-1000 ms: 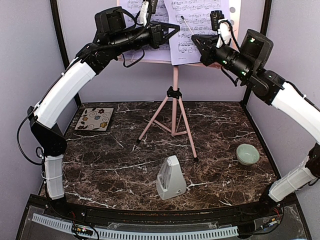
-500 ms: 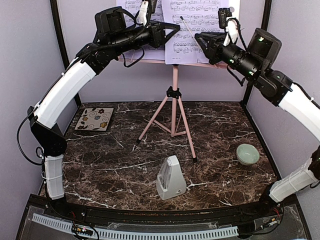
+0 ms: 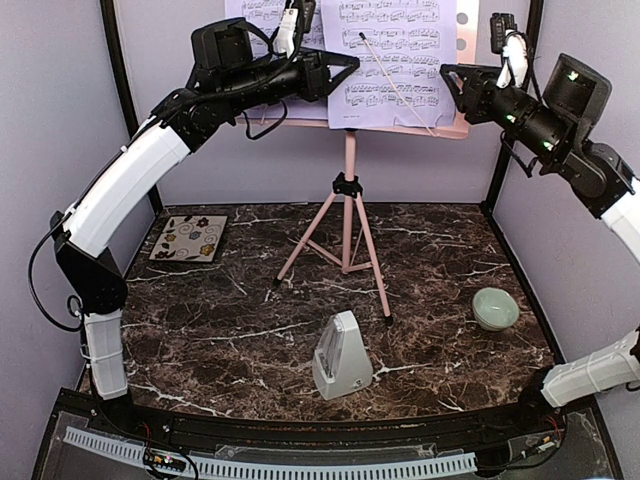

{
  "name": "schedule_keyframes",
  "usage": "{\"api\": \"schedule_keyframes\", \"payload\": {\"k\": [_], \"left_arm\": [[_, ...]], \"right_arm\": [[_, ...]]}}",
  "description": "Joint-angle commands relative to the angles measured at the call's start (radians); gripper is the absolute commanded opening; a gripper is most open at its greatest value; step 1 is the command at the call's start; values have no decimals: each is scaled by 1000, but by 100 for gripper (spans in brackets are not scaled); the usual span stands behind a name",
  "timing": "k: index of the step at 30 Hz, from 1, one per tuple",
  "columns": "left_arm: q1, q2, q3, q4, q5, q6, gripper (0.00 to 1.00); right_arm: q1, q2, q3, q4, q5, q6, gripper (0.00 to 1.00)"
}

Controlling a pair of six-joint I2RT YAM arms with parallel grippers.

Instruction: Set up the instrument practice props

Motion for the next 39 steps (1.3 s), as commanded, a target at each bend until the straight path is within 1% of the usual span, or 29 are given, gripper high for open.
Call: {"api": "schedule_keyframes", "payload": {"k": [1, 8, 20, 25, 29, 31, 39], "left_arm": [[5, -72, -18, 1, -36, -6, 32], [5, -73, -26, 11, -25, -7, 31], [4, -75, -37, 33, -8, -9, 27], [5, -75, -47, 48, -6, -11, 27], [4, -72, -49, 56, -9, -9, 25], [4, -71, -49, 60, -9, -9, 24], [5, -65, -47, 71, -11, -3, 22]], "right_arm": [[-36, -42, 7, -72, 45, 60, 35], [-63, -39, 13, -66, 16, 77, 40], [-91, 30, 62, -25, -18, 78, 40], [-97, 40, 65, -6, -47, 76, 36], [-100, 32, 52, 13, -70, 66, 30], [-101, 29, 47, 22, -69, 61, 30], [-109, 40, 54, 29, 2, 57, 37]]}}
